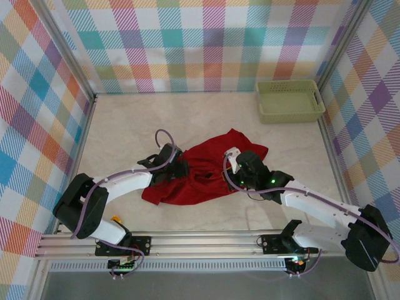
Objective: Fold the inside-out t-shirt
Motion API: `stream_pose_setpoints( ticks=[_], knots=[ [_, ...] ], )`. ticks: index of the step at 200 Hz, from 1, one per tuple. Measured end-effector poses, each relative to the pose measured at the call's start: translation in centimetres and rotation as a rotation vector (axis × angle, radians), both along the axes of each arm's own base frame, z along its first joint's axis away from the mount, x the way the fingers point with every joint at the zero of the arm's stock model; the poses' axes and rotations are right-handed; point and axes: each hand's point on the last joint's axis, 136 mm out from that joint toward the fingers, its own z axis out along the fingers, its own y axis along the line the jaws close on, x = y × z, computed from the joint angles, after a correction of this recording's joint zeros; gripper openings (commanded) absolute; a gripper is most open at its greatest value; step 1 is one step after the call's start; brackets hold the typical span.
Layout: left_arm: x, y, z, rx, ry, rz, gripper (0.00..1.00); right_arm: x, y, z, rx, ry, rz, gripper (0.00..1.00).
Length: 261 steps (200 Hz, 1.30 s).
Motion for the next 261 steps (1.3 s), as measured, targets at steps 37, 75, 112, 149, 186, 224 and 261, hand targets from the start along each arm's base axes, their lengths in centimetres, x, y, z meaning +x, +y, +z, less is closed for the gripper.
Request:
stream_pose_setpoints(
  ticks=[37,75,112,149,186,224,261],
  knots=[
    [-1.0,-1.6,0.6,0.014,-0.012,-0.080,0.69,-0.3,-0.8,-3.4,-0.006,0.119,-0.070,0.12],
    [-1.1,-1.7,1.3,0.020,-0.024,-0.094,0.70,0.0,-1.1,-4.0,-0.032,0.140,-0.097,0.36],
    [-1.1,-1.5,1.4,0.028,-0.026,-0.088,0.70,0.9,-0.7,-1.4,-0.094,0.122,-0.078,0.43],
    [-1.2,-1.2,1.3,0.043,-0.022,-0.082,0.70,0.2,1.4,-0.3,-0.152,0.124,0.025,0.42],
    [-1.2,-1.1,1.3,0.050,-0.024,-0.079,0.70,-0.5,1.3,-3.3,-0.263,0.212,0.059,0.38],
    [-1.2,-1.1,1.3,0.050,-0.024,-0.079,0.71,-0.1,1.5,-4.1,-0.299,0.232,0.060,0.38],
    [-1.2,-1.1,1.3,0.050,-0.024,-0.079,0.72,0.2,1.6,-4.2,-0.318,0.226,0.064,0.38]
  ],
)
